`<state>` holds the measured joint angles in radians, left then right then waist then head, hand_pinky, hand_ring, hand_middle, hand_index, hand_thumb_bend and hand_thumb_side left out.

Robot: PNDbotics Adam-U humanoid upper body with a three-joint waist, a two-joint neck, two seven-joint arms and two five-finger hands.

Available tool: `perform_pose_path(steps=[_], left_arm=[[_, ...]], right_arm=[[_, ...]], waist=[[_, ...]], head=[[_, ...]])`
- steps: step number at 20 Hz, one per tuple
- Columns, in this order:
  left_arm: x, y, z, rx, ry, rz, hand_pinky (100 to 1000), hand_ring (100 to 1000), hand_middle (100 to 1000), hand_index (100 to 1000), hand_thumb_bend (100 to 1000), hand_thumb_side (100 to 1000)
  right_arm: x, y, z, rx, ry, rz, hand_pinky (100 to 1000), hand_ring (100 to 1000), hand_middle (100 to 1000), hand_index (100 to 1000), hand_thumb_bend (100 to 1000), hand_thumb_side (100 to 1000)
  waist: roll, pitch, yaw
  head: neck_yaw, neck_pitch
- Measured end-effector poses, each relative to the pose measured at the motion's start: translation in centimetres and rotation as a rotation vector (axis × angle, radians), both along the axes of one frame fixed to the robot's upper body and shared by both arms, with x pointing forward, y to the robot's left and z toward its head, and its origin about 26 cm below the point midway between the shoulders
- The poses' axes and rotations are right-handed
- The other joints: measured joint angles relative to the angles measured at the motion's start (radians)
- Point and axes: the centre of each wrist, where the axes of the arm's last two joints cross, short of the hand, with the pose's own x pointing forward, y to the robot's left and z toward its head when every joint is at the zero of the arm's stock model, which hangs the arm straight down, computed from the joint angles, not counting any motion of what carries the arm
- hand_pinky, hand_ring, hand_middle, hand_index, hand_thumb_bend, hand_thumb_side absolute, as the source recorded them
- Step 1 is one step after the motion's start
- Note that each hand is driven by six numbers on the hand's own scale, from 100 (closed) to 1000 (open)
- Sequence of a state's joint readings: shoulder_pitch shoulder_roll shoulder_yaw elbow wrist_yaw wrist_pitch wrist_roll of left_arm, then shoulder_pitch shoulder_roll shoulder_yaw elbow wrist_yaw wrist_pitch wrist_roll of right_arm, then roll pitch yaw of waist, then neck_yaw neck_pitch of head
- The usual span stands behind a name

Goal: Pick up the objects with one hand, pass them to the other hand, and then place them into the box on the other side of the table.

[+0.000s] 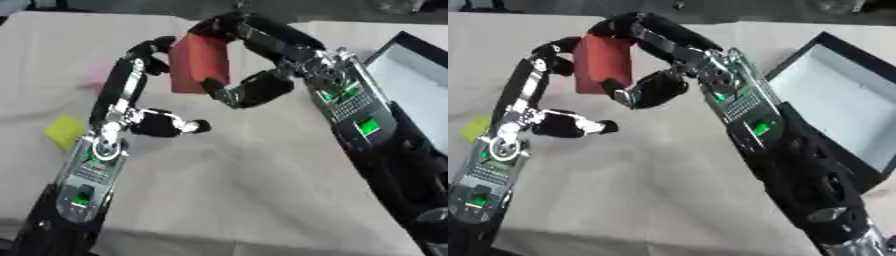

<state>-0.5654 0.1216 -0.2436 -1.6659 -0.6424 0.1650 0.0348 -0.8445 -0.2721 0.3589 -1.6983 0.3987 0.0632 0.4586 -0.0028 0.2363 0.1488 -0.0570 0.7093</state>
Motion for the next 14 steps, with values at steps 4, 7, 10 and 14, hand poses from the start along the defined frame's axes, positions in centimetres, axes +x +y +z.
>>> perform_pose_path(steps=[4, 7, 10, 14], left_arm=[[0.0, 0.0, -0.1, 0.007, -0.004, 0.019, 693, 637, 724, 930, 949, 100], [0.3, 0.8, -0.7, -0.013, 0.019, 0.082, 691, 635, 721, 930, 947, 100], [0.4, 1.6, -0.9, -0.030, 0.030, 0.144, 690, 633, 717, 919, 946, 100], [0.6, 3.0, -1.3, -0.044, 0.046, 0.204, 688, 626, 709, 898, 936, 100]], right_arm=[[-0.1, 0.0, 0.1, 0.003, 0.004, 0.000, 864, 797, 350, 483, 100, 100], [-0.3, -0.7, 0.6, 0.030, -0.001, -0.008, 864, 797, 350, 483, 100, 100], [-0.7, -1.4, 1.2, 0.057, -0.003, -0.011, 864, 797, 350, 482, 100, 100], [-1.0, -2.9, 1.8, 0.090, -0.005, -0.040, 865, 797, 352, 484, 100, 100]], waist=[[0.000, 0.000, 0.000], [0.000, 0.000, -0.009], [0.000, 0.000, -0.014], [0.000, 0.000, -0.028]], head=[[0.000, 0.000], [-0.005, 0.000], [-0.009, 0.001], [-0.033, 0.002]])
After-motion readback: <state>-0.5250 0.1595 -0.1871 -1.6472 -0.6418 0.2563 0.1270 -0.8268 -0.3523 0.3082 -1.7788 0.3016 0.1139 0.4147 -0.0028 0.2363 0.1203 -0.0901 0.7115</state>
